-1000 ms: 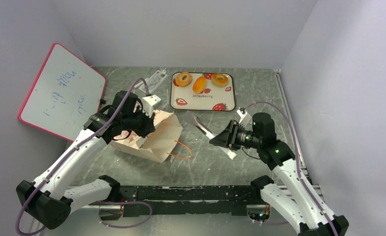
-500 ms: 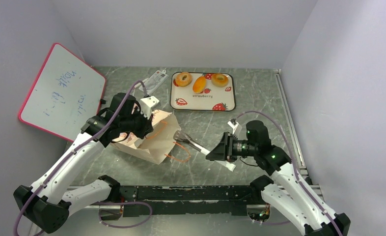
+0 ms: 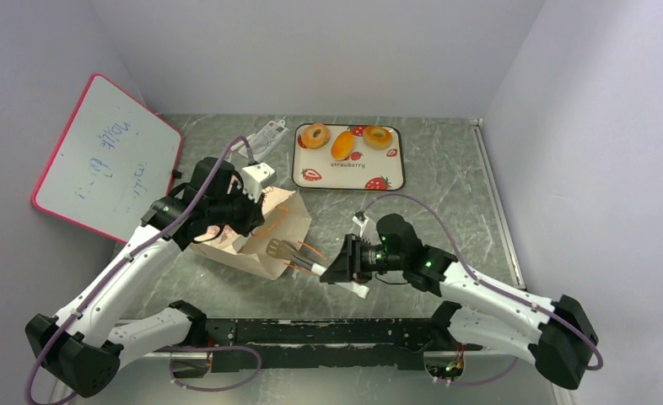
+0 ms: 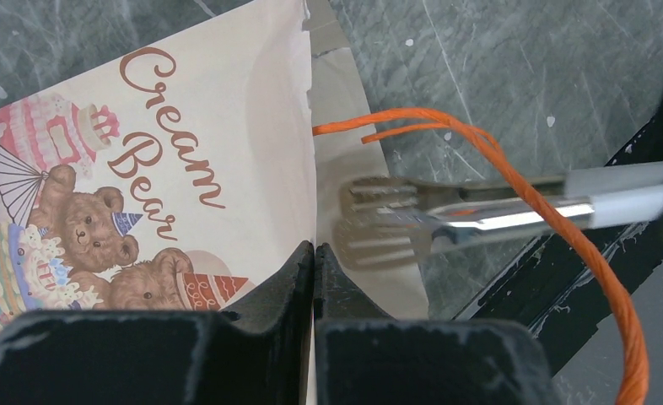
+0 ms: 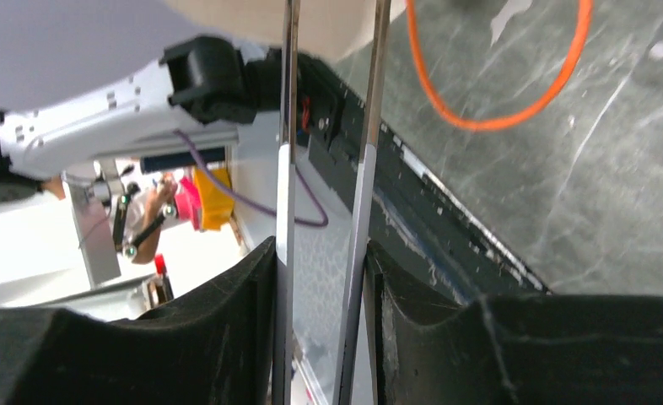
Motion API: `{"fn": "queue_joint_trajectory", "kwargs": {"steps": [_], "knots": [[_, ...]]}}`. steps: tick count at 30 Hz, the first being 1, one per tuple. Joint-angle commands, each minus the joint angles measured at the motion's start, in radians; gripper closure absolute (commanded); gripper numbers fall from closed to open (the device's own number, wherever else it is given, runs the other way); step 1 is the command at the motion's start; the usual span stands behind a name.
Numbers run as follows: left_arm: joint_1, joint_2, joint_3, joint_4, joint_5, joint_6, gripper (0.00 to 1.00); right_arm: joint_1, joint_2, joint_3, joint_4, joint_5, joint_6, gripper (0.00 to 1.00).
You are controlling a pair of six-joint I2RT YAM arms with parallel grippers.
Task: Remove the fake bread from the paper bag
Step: Take out the fake bread from the paper bag.
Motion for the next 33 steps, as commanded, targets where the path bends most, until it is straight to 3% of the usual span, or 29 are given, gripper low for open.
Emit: {"fn": "queue_joint_trajectory", "kwargs": {"steps": [1, 13, 22, 33], "knots": [[0.007, -0.027, 0.045, 0.013, 0.029, -0.015, 0.93, 0.007, 0.081, 0.023, 0.216, 0.121, 0.061, 0.60], [0.007, -0.097, 0.035, -0.003, 0.045, -0.046, 0.93, 0.025, 0.441, 0.143, 0.502, 0.101, 0.149, 0.57], [0.008, -0.113, 0.019, 0.023, 0.074, -0.074, 0.93, 0.043, 0.596, 0.237, 0.527, 0.109, 0.183, 0.54], [0.008, -0.106, 0.009, 0.025, 0.081, -0.076, 0.93, 0.101, 0.659, 0.309, 0.454, 0.073, 0.082, 0.53]]}}
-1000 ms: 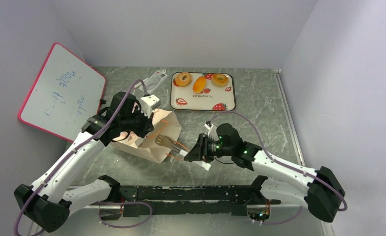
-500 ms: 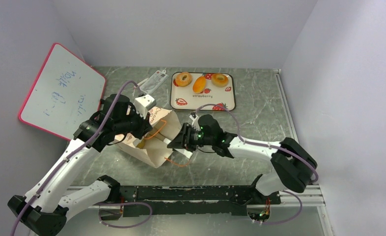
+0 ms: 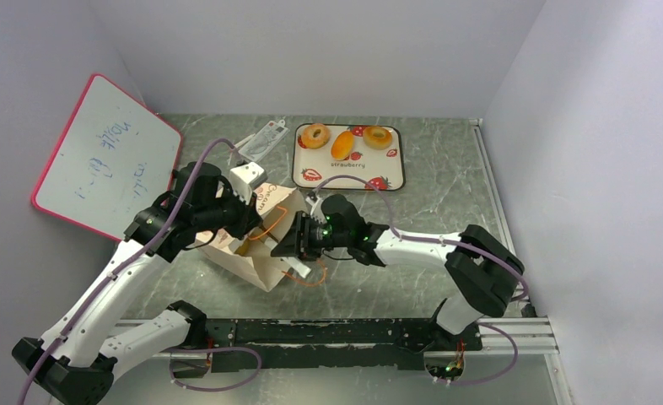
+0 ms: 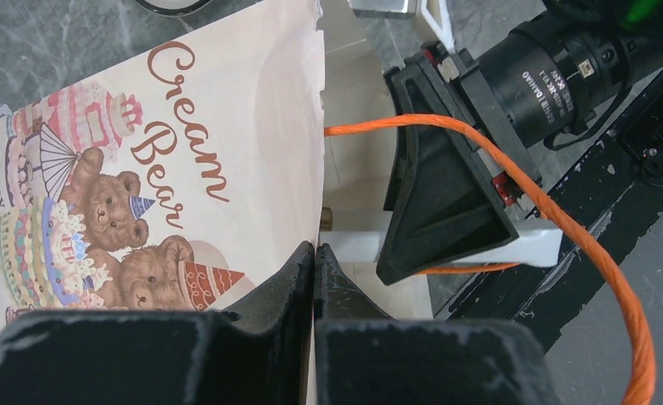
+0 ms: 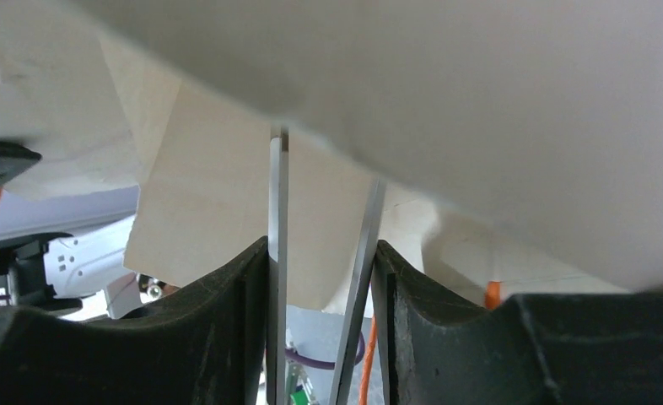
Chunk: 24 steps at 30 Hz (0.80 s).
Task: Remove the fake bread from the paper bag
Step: Take out the fake bread from the paper bag.
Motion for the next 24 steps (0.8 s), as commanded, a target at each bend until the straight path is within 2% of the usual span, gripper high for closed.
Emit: {"fn": "queue_joint_trajectory", "kwargs": {"steps": [1, 14, 24], "knots": [[0.007, -0.001, 0.008, 0.029, 0.043, -0.014, 0.93, 0.019, 0.012, 0.025, 0.013, -0.031, -0.053, 0.53], [0.007, 0.019, 0.035, 0.030, 0.034, -0.015, 0.93, 0.017, -0.093, -0.047, -0.127, -0.062, -0.140, 0.52], [0.007, 0.022, 0.051, 0.022, 0.034, -0.015, 0.93, -0.022, -0.059, -0.041, -0.147, -0.136, -0.172, 0.52]]}}
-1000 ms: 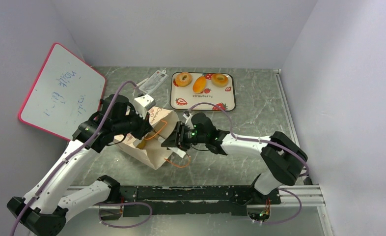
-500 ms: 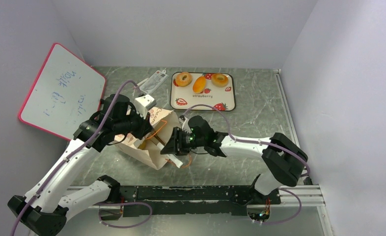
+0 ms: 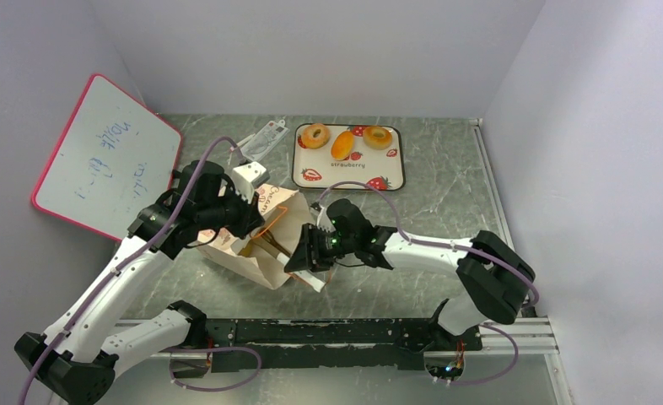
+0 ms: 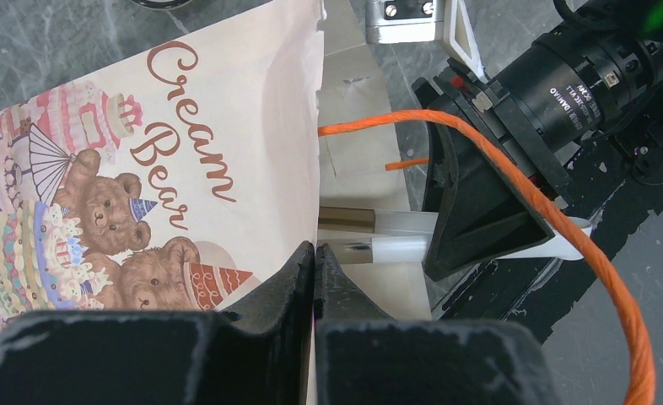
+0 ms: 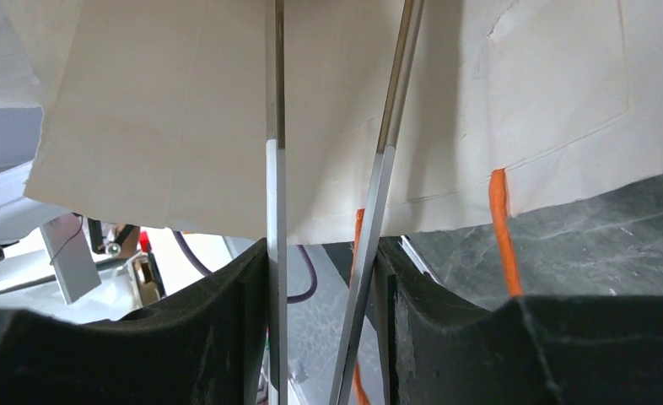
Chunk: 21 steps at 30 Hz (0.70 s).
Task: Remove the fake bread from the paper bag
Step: Take out the fake bread from the paper bag.
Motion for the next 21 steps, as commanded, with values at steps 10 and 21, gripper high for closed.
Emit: {"fn": "queue_joint_trajectory", "kwargs": {"steps": [10, 21], "knots": [[0.007, -0.001, 0.056, -0.001, 0.055, -0.024, 0.93, -0.039, 0.171, -0.063, 0.435, -0.218, 0.108, 0.53], [0.007, -0.006, 0.038, 0.015, 0.075, -0.047, 0.93, -0.039, 0.173, -0.099, 0.624, -0.253, 0.213, 0.72]]}}
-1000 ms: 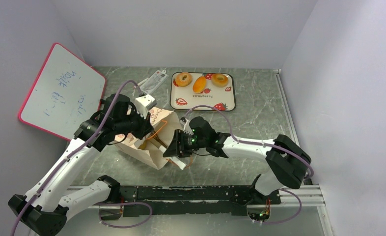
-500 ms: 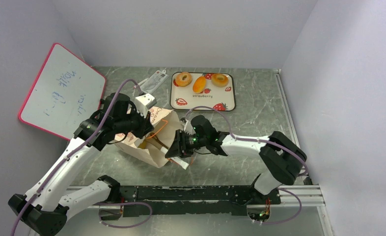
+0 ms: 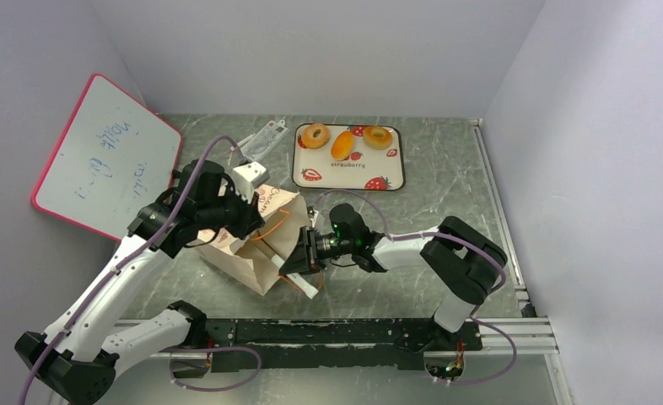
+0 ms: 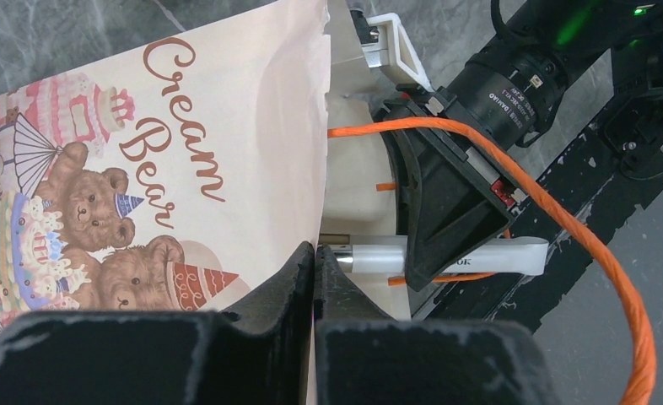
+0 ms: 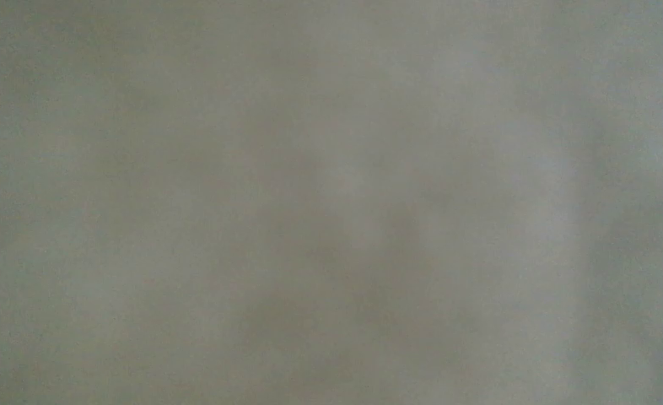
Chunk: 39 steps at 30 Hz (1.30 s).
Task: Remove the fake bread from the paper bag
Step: Take out the fake bread from the paper bag.
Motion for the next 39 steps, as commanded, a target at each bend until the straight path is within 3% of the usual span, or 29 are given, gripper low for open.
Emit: {"fn": "queue_joint_trajectory", "kwargs": {"steps": [1, 3, 9, 17, 27, 39], "knots": [[0.005, -0.015, 0.024, 0.042, 0.059, -0.031, 0.93, -0.001, -0.020, -0.019, 0.166, -0.031, 0.060, 0.76], [0.005, -0.016, 0.024, 0.044, 0.048, -0.035, 0.93, -0.002, -0.034, -0.022, 0.153, -0.026, 0.057, 0.86], [0.005, -0.024, 0.027, 0.058, 0.017, -0.051, 0.93, -0.003, -0.109, -0.020, 0.031, -0.008, 0.006, 1.00], [0.005, -0.071, 0.019, 0.075, -0.142, -0.079, 0.93, -0.019, -0.267, -0.023, -0.216, 0.056, -0.091, 1.00], [0.005, -0.071, -0.006, 0.086, -0.264, -0.123, 0.93, -0.073, -0.411, -0.109, -0.335, 0.067, -0.113, 1.00], [0.005, -0.067, -0.059, 0.103, -0.405, -0.208, 0.93, -0.133, -0.510, -0.038, -0.524, 0.091, -0.161, 1.00]]}}
